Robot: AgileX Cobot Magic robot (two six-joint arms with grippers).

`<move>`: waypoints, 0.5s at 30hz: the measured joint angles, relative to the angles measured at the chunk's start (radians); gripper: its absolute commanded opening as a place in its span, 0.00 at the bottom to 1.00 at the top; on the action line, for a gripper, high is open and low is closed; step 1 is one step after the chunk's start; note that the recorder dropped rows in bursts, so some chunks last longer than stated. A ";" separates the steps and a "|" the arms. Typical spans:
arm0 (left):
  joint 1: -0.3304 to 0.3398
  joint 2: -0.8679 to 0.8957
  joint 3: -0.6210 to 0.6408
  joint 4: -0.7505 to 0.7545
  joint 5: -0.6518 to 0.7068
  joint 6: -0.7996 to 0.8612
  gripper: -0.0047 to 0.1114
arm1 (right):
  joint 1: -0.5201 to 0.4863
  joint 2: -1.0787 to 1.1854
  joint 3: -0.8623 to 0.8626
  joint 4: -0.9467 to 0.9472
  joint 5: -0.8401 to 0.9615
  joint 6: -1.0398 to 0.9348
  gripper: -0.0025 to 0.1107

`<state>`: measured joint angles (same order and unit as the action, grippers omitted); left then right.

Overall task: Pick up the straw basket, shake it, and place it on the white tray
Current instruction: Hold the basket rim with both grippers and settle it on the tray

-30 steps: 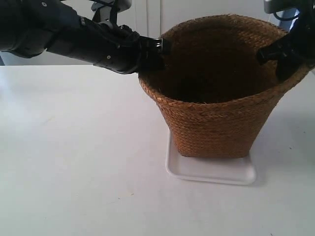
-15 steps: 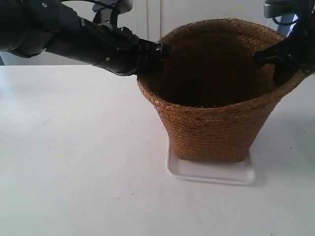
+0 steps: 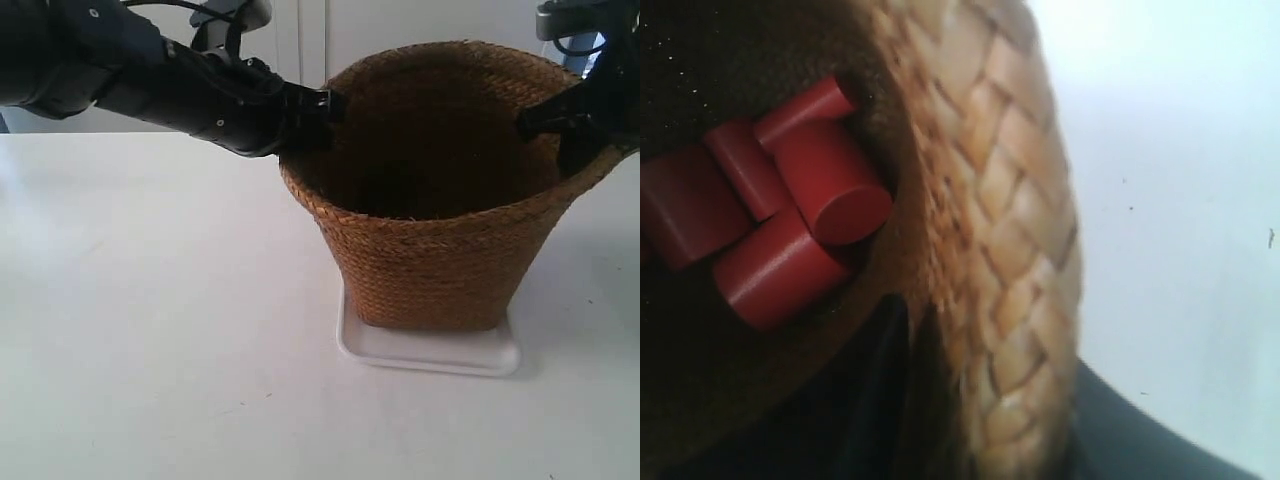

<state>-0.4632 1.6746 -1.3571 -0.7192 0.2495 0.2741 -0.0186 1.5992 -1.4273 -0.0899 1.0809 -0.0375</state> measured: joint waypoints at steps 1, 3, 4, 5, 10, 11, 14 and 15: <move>0.000 0.003 -0.002 0.000 0.000 0.000 0.04 | 0.000 0.000 0.004 0.000 -0.004 0.000 0.02; 0.000 0.009 -0.004 0.000 -0.002 0.000 0.04 | 0.000 0.000 0.004 -0.004 -0.006 0.000 0.02; 0.000 0.009 -0.005 0.000 -0.002 0.000 0.04 | 0.000 0.000 0.004 -0.006 -0.006 0.000 0.02; 0.000 0.010 -0.007 0.000 -0.002 0.000 0.04 | 0.000 0.000 0.004 -0.008 -0.006 0.000 0.02; 0.000 0.012 -0.006 0.002 -0.002 0.000 0.04 | 0.000 0.000 0.004 -0.010 -0.008 0.000 0.10; 0.000 0.012 -0.006 0.003 -0.002 0.002 0.04 | 0.000 0.000 0.004 -0.010 -0.008 0.000 0.13; 0.000 0.012 -0.006 0.004 -0.002 0.002 0.04 | 0.000 0.000 0.004 -0.010 -0.010 0.000 0.21; 0.000 0.012 -0.006 0.004 -0.002 0.002 0.04 | 0.000 0.000 0.004 -0.010 -0.010 0.000 0.23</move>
<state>-0.4632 1.6863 -1.3636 -0.7153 0.2474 0.2759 -0.0186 1.5992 -1.4234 -0.0994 1.0705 -0.0375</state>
